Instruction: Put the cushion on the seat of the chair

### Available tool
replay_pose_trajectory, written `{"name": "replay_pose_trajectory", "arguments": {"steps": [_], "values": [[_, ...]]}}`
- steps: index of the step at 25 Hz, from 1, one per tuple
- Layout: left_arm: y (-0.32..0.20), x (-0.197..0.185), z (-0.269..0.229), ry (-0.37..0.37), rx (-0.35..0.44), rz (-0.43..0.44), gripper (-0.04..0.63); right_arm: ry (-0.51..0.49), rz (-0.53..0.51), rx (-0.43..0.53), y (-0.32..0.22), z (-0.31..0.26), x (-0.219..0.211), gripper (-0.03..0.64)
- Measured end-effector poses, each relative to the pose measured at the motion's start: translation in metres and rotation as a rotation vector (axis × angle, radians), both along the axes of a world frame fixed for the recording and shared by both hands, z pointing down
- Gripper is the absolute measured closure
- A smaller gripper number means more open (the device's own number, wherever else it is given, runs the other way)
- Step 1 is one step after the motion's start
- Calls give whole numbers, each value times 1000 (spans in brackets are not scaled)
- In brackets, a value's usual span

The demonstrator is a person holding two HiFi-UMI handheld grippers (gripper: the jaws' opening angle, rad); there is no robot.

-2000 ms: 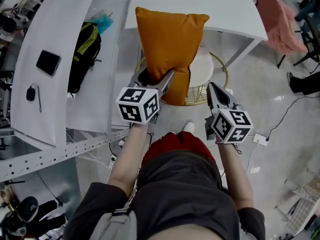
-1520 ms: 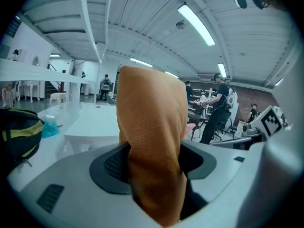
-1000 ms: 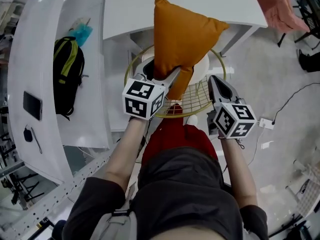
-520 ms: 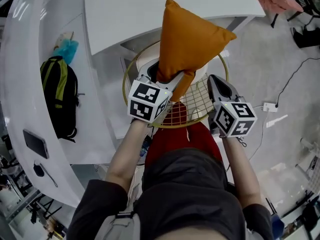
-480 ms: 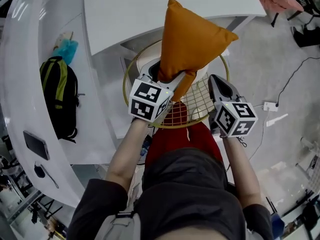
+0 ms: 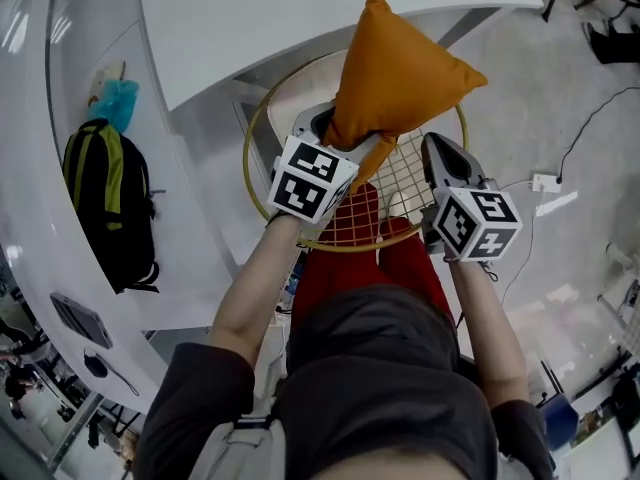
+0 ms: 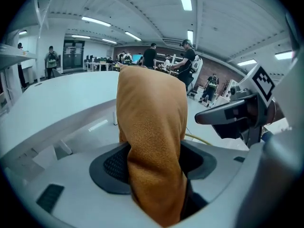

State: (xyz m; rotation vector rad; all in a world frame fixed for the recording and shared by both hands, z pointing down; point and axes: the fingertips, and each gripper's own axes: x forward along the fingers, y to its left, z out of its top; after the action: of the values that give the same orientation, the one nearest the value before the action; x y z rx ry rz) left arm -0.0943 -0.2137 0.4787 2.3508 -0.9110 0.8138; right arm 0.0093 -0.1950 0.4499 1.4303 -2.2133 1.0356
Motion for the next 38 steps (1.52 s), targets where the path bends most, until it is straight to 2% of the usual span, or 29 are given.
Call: {"name": "replay_pose_trajectory", "arguments": {"steps": [11,20,26,33,38], "values": [[8,20,43,-56,-117,62,298,9,-35,-95,12,21,2,600],[4,32,73,-130,-125,189,298,10,-32,-118,-4,33,4,600],[4,26,101,-169,-175,189,298,-7,-36,-165,-9,50,0,600],[4,23,126,-226,-205,253,298,-5,-62,-194,-12,64,-8,600],[6,21,141,-243,-237,264,297,-6,-72,-216,-13,75,-14,600]]}}
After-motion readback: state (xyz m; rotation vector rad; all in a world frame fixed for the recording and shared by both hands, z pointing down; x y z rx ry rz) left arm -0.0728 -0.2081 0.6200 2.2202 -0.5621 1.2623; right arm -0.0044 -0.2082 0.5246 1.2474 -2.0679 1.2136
